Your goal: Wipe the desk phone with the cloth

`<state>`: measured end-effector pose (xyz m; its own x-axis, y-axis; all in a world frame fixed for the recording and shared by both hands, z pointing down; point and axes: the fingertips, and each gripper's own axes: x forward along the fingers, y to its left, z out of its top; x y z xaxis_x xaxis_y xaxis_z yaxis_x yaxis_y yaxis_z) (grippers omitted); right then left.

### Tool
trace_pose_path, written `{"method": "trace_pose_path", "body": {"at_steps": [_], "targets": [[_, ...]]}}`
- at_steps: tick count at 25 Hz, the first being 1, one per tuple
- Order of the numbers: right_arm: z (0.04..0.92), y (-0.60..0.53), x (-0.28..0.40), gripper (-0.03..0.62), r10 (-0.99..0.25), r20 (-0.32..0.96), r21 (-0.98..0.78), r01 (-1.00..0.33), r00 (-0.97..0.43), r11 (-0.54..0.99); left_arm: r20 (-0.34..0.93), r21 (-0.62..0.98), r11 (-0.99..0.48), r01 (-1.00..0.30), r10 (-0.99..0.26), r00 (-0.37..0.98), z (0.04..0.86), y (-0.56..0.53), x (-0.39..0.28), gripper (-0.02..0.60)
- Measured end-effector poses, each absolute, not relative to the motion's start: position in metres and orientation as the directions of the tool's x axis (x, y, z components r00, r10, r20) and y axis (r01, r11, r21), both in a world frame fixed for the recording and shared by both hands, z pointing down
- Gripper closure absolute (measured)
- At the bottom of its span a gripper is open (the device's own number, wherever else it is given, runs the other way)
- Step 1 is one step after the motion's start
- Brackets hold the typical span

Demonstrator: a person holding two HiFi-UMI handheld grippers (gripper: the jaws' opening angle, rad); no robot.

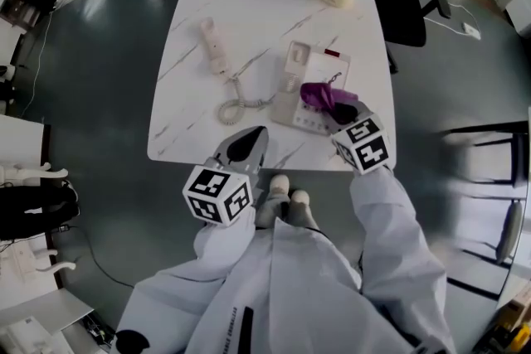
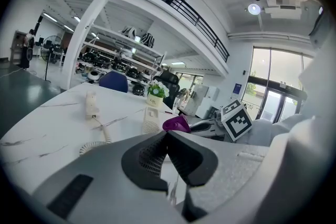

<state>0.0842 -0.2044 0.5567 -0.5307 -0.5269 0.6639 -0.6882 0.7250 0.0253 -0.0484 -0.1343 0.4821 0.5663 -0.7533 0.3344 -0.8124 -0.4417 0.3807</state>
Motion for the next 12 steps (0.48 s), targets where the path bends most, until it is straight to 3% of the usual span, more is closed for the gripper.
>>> {"method": "trace_pose_path", "body": {"at_steps": [12], "targets": [[0.562, -0.186, 0.081, 0.554, -0.497, 0.668, -0.014, -0.676, -0.555, 0.737, 0.330, 0.387, -0.433, -0.814, -0.759, 0.561, 0.482, -0.122, -0.046, 0.583]]}}
